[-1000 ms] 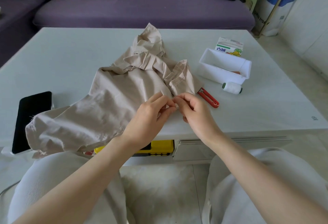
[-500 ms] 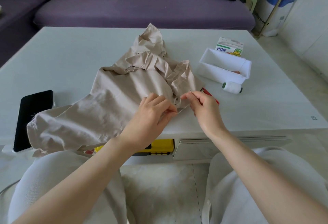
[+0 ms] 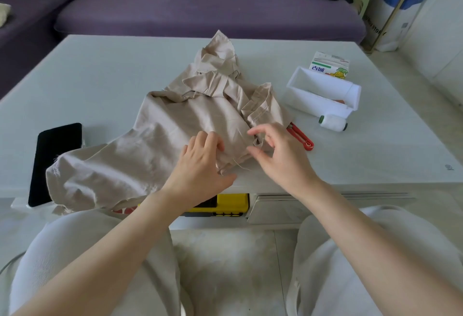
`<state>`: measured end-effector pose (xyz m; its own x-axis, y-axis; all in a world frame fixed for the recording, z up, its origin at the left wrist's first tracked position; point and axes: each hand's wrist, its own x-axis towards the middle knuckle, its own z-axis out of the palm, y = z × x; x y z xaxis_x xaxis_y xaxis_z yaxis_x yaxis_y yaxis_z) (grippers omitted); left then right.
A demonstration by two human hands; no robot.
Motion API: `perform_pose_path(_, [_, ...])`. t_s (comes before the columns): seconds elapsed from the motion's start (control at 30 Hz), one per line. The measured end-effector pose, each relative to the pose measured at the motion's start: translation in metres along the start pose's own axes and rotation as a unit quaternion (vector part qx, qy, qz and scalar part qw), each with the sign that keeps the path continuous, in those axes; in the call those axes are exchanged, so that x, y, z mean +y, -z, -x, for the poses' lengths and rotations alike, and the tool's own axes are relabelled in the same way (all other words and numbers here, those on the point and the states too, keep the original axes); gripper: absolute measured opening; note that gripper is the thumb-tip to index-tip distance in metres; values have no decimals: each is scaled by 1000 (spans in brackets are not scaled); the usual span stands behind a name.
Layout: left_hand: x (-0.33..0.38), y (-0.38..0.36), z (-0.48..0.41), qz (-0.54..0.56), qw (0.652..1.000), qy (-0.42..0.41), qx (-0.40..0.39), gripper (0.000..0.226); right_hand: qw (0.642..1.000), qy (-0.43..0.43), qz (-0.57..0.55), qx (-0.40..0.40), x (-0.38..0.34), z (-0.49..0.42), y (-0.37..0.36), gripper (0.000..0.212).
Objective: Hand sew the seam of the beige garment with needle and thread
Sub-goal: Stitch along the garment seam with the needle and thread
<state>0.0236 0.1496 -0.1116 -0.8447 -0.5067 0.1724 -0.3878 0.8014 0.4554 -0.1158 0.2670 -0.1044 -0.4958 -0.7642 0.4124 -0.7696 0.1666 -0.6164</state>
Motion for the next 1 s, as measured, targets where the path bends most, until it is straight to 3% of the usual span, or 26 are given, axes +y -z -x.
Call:
perform_pose_path(0.1, [-2,-4,1,-20,1000,17,-7,48,994,7,35,-105,5,1,-7,37])
perform_pose_path(0.17, [-3,-6,0,-33,999,29,-9,48,990,2,50,-131,7,1,-10,37])
perform_pose_path(0.3, [-2,-12,0,-31,999,30,12,42,997,7,41,-67,9,0,-9,18])
perform_pose_path(0.4, [-1,-11,-2,11,998,12,54,28,1000,4,16,-23,9,-2,-5,15])
perform_pose_path(0.6, [-3,-7,-4,99,991,-13,90,35,999,-31,2,21,9,-3,3,13])
perform_pose_path(0.73, [-3,-9,-2,85,993,-18,83,27,990,-123,-60,-38,5,-4,8,15])
perform_pose_path(0.87, [-6,-8,-1,63,993,-37,96,11,933,-270,-199,-134,-1,-13,14,32])
perform_pose_path(1.0, [-8,-8,0,27,992,-53,115,9,951,-224,-176,-123,-1,-11,13,39])
